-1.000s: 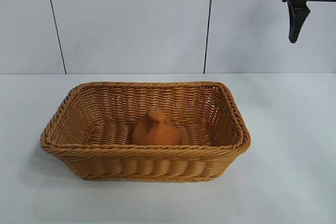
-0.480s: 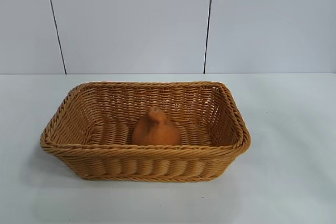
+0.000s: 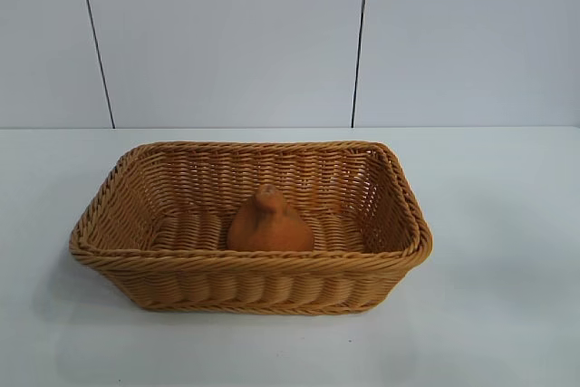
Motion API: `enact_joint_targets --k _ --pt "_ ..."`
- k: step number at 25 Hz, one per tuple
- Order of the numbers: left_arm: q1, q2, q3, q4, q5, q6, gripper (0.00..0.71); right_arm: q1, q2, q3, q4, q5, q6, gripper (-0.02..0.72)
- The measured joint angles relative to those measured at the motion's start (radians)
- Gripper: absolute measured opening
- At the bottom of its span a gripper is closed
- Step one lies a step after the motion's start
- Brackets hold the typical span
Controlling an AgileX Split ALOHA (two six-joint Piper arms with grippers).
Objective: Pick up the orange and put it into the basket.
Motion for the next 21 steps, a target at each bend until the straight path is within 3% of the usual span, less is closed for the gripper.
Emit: enact_joint_targets --k 12,21 --pt "0.000 0.000 0.000 0.000 0.001 0.000 0.549 0.000 -0.473 0.005 0.000 -0.001 -0.001 0.611" --pt "0.000 0.000 0.000 0.000 0.001 0.000 0.549 0.001 -0.526 0.005 0.000 0.000 -0.001 0.611"
